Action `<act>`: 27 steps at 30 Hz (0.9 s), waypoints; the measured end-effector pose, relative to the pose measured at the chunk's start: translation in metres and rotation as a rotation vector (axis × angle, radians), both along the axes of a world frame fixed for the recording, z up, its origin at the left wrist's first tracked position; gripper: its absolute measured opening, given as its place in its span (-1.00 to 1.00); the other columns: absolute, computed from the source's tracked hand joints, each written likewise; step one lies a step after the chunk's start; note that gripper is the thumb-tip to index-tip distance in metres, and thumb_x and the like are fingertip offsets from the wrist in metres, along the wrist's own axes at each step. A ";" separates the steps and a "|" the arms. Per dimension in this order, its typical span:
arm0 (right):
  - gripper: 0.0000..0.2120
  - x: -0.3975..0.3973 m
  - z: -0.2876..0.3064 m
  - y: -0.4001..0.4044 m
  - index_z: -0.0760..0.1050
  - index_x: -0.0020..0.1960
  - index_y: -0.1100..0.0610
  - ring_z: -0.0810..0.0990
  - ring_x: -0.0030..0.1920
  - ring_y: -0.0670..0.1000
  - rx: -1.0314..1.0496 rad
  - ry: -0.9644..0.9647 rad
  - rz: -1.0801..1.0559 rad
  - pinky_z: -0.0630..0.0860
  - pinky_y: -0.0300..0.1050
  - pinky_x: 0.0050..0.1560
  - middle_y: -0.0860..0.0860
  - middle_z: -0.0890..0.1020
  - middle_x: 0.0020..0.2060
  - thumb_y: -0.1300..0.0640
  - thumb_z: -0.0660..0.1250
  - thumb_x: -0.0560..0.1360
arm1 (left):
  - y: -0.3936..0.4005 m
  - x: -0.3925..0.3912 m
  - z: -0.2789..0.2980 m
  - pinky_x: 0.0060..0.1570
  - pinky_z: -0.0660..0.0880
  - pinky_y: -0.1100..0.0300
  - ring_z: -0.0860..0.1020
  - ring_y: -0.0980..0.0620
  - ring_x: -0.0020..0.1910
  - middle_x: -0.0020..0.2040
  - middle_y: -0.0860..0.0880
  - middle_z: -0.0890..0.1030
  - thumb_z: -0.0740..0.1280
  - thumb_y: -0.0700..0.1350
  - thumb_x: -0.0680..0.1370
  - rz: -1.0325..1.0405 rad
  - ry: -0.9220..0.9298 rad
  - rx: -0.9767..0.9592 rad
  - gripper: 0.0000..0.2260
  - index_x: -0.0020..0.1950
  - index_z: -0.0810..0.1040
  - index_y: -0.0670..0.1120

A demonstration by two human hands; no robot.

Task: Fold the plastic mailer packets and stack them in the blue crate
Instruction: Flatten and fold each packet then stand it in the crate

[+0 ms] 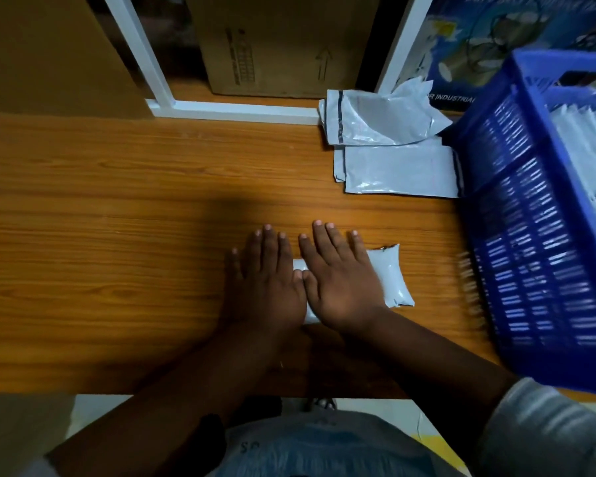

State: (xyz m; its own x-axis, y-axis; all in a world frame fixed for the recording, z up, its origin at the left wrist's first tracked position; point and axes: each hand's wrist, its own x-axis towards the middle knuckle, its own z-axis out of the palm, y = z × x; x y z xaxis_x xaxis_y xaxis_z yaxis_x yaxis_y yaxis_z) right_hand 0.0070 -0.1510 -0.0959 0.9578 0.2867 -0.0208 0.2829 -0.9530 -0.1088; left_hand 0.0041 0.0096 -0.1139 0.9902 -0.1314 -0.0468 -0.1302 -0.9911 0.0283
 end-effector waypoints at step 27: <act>-0.35 -0.012 0.022 -0.052 0.19 0.70 0.17 0.01 0.73 0.17 -0.162 -0.030 0.030 -0.17 0.36 0.66 0.16 0.17 0.70 -0.18 -0.13 0.76 | -0.035 -0.001 0.017 0.65 0.03 -0.23 0.04 -0.18 0.73 0.74 -0.19 0.11 -0.02 0.22 0.68 -0.174 -0.008 -0.068 -0.31 0.72 0.18 -0.14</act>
